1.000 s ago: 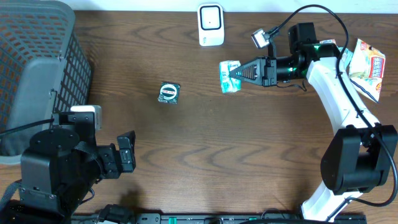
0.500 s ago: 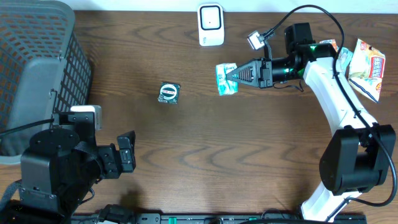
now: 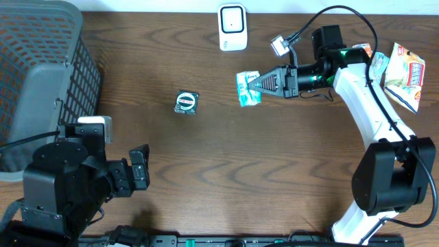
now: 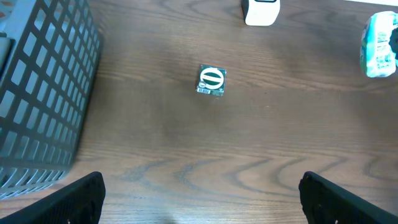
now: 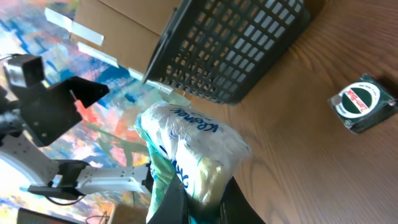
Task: Scan the item barcode
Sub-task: 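Lift the green tissue pack and carry it right, turning it, then raise the green pack's barcode up to the white scanner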
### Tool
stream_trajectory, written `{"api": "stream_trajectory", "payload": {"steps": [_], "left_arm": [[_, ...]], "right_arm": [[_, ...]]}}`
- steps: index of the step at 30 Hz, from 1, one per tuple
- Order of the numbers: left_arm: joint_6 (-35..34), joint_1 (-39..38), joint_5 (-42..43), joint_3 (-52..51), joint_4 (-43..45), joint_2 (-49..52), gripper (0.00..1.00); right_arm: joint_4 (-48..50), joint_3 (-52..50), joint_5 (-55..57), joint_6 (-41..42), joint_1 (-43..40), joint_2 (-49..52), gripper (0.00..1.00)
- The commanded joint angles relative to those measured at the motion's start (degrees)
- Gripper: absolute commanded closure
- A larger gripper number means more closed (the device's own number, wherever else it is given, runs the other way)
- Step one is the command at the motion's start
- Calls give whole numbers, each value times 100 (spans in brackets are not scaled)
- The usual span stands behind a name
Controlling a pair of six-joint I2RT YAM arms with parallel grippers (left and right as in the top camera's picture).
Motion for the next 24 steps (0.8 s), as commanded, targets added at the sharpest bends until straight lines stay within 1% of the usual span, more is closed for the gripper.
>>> {"api": "stream_trajectory", "payload": {"steps": [1, 2, 5, 7, 9, 12, 15, 19, 21, 24], "left_arm": [[-68, 20, -13, 52, -7, -4, 2], [-68, 20, -11, 52, -7, -4, 2], [-68, 20, -11, 52, -7, -4, 2], [-68, 20, -11, 52, -7, -4, 2], [-68, 20, -11, 52, -7, -4, 2], [-68, 20, -11, 52, -7, -4, 2], [-68, 20, -11, 52, -7, -4, 2], [-68, 20, -11, 52, -7, -4, 2], [-68, 20, -11, 52, -7, -4, 2], [-68, 20, -11, 52, -7, -4, 2]], "right_arm": [[15, 7, 472, -129, 168, -114, 99], [24, 7, 890, -129, 232, -114, 99], [129, 7, 2861, 98, 507, -114, 99], [380, 7, 4975, 960, 785, -111, 99], [562, 7, 6017, 1204, 984, -111, 99], [984, 7, 7110, 1176, 1276, -109, 99], [1530, 13, 7853, 1176, 1438, -98, 99], [2083, 269, 7860, 1178, 1440, -81, 99], [2184, 546, 7862, 1178, 1432, -7, 99], [2083, 1351, 7888, 1113, 1401, 372, 99]]}}
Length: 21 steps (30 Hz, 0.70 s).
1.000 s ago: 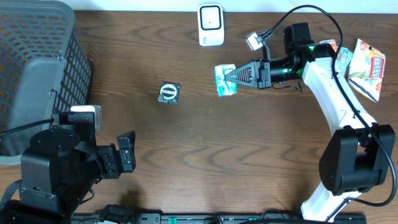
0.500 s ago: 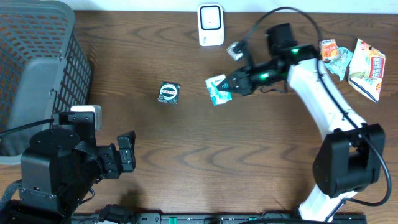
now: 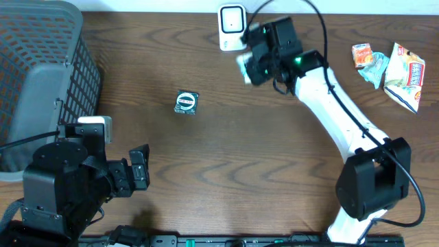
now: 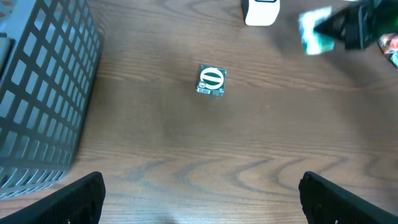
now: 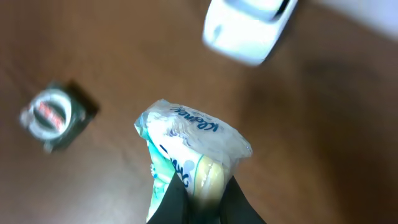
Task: Scan the item barcode
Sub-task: 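Raise the green pack's barcode up to the white scanner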
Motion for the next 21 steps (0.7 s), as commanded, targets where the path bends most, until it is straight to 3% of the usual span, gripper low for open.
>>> {"api": "stream_trajectory", "payload": {"steps": [1, 6, 8, 14, 21], "left_arm": [[-68, 20, -13, 52, -9, -4, 2], [-68, 20, -11, 52, -9, -4, 2], [-68, 20, -11, 52, -9, -4, 2], [-68, 20, -11, 52, -9, -4, 2], [-68, 20, -11, 52, -9, -4, 2]], "right_arm": [[-44, 1084, 330, -44, -50, 448, 99], [-568, 2833, 872, -393, -72, 1652, 99], [-400, 3338, 1305, -898, -55, 2135, 99], [835, 3523, 1696, -3381, 55, 2761, 99], [1729, 3521, 1906, -4686, 122, 3032, 99]]}}
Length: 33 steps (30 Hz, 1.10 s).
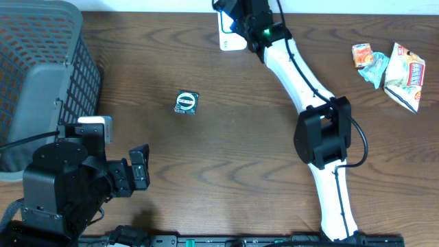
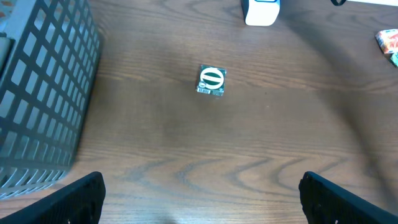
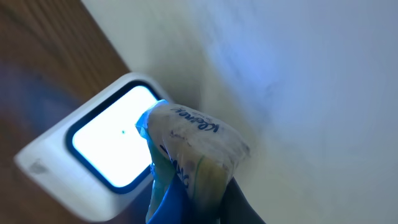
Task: Scan the item barcode
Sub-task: 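Raise the green pack's barcode up to the white scanner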
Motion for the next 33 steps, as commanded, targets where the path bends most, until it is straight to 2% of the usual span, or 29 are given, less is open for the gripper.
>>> {"api": "stream_trajectory", "payload": {"steps": [1, 5, 13, 24, 29, 33], "left_arm": [[-68, 20, -11, 52, -9, -4, 2], [-68, 20, -9, 52, -9, -4, 2], [-68, 20, -9, 52, -9, -4, 2], [-68, 20, -9, 52, -9, -4, 2], [-66, 20, -9, 52, -9, -4, 2], [-68, 20, -11, 52, -9, -4, 2]], "right_arm": [[127, 138, 205, -999, 76, 17, 99], [111, 68, 188, -1429, 87, 127, 99], [354, 52, 621, -1425, 256, 538, 99], [485, -76, 835, -1410, 313, 358, 99], [407, -76, 887, -1060, 162, -44, 99], [271, -76, 1204, -127, -109, -363, 99]]}}
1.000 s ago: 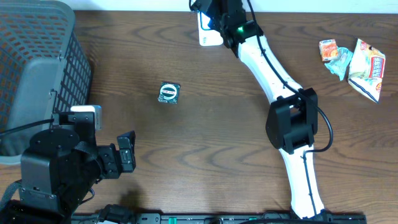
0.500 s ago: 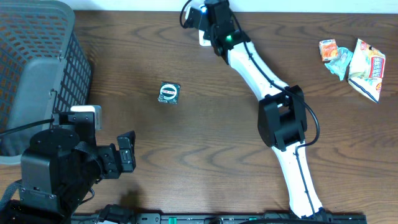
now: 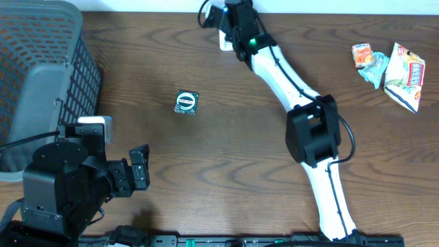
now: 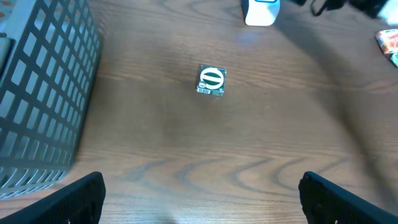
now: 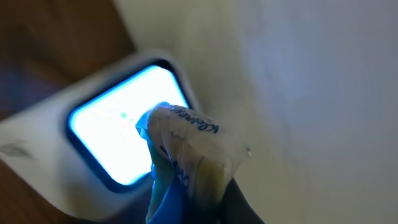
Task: Scan the item barcode
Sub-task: 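Raise the green pack's barcode up to the white scanner, then carry the green pack right and drop it at the table edge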
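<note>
My right gripper (image 5: 198, 200) is shut on a clear tissue pack (image 5: 194, 148) with blue lettering. It holds the pack right in front of the lit window of the white scanner (image 5: 93, 155). In the overhead view the right arm reaches to the table's far edge, and its gripper (image 3: 230, 18) covers most of the scanner (image 3: 224, 41). The left wrist view shows the scanner (image 4: 260, 11) at the top edge. My left gripper (image 4: 202, 199) is open over bare wood near the front left.
A dark mesh basket (image 3: 41, 62) stands at the far left. A small dark packet with a round white and green label (image 3: 186, 102) lies left of centre. Several snack packets (image 3: 387, 60) lie at the far right.
My right gripper has moved a little nearer to the scanner with the tissue pack, and the lit window now fills more of the right wrist view. The left arm has not moved.
At first my right gripper held the tissue pack over the table, right of the scanner. Then it had carried the pack up beside the scanner. Later the pack faced the scanner's lit window, and now it is closer still. My left gripper stayed open throughout.
</note>
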### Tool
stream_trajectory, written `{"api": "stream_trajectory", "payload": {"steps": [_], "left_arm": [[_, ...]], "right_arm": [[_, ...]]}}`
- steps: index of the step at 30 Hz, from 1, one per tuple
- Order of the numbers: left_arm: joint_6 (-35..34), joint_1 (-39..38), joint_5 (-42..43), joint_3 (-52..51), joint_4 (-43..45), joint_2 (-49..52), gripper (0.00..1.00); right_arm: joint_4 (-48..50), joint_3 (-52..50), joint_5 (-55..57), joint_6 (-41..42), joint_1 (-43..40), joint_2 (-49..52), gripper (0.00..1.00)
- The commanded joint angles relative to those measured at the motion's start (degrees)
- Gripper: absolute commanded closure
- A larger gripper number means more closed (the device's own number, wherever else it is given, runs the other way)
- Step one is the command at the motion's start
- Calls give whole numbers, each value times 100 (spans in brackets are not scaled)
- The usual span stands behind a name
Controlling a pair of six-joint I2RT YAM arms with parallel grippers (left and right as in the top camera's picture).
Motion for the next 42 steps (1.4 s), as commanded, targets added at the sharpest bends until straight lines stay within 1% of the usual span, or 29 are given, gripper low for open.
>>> {"api": "stream_trajectory", "payload": {"steps": [1, 5, 8, 9, 10, 13, 18, 21, 22, 23, 24, 25, 30, 32, 35, 42], "left_arm": [[-68, 20, -9, 52, -7, -4, 2], [-68, 20, -9, 52, -7, -4, 2], [-68, 20, -11, 52, -7, -4, 2], [-68, 20, -9, 52, -7, -4, 2], [-68, 20, -9, 52, -7, -4, 2], [-66, 20, -11, 52, -7, -4, 2], [-68, 20, -9, 52, -7, -4, 3], [-66, 20, -11, 52, -7, -4, 2], [-68, 20, -9, 52, -7, -4, 2], [-68, 20, -9, 52, -7, -4, 2], [-68, 20, -9, 52, -7, -4, 2], [-66, 20, -9, 52, -7, -4, 2], [-68, 20, -9, 52, -7, -4, 2], [-68, 20, -9, 52, -7, -4, 2], [-66, 20, -9, 52, -7, -4, 2], [-68, 20, -9, 52, -7, -4, 2]], "right_arm": [[-188, 4, 385, 1075, -380, -728, 99], [-975, 4, 385, 1952, -911, -935, 99], [-1683, 4, 382, 2876, -1456, -966, 99], [-2205, 4, 251, 3692, -1880, -964, 99], [-2450, 2, 66, 3993, -2094, -962, 99], [-2979, 2, -354, 4638, -2658, -962, 99], [-3615, 2, -393, 5490, -3407, -962, 99], [-3926, 2, -396, 5886, -3788, -962, 85], [-3980, 2, -398, 5974, -3866, -962, 76], [-4015, 0, -415, 6043, -3939, -962, 61], [-4046, -2, -459, 6061, -3998, -962, 57], [-4070, -2, -505, 6057, -4044, -962, 51], [-4133, -2, -688, 6054, -4113, -962, 16], [-4094, -2, -1156, 6050, -4092, -962, 8], [-4096, -2, -2232, 6052, -4046, -962, 1], [-4105, -2, -4780, 6054, -3838, -957, 1]]}}
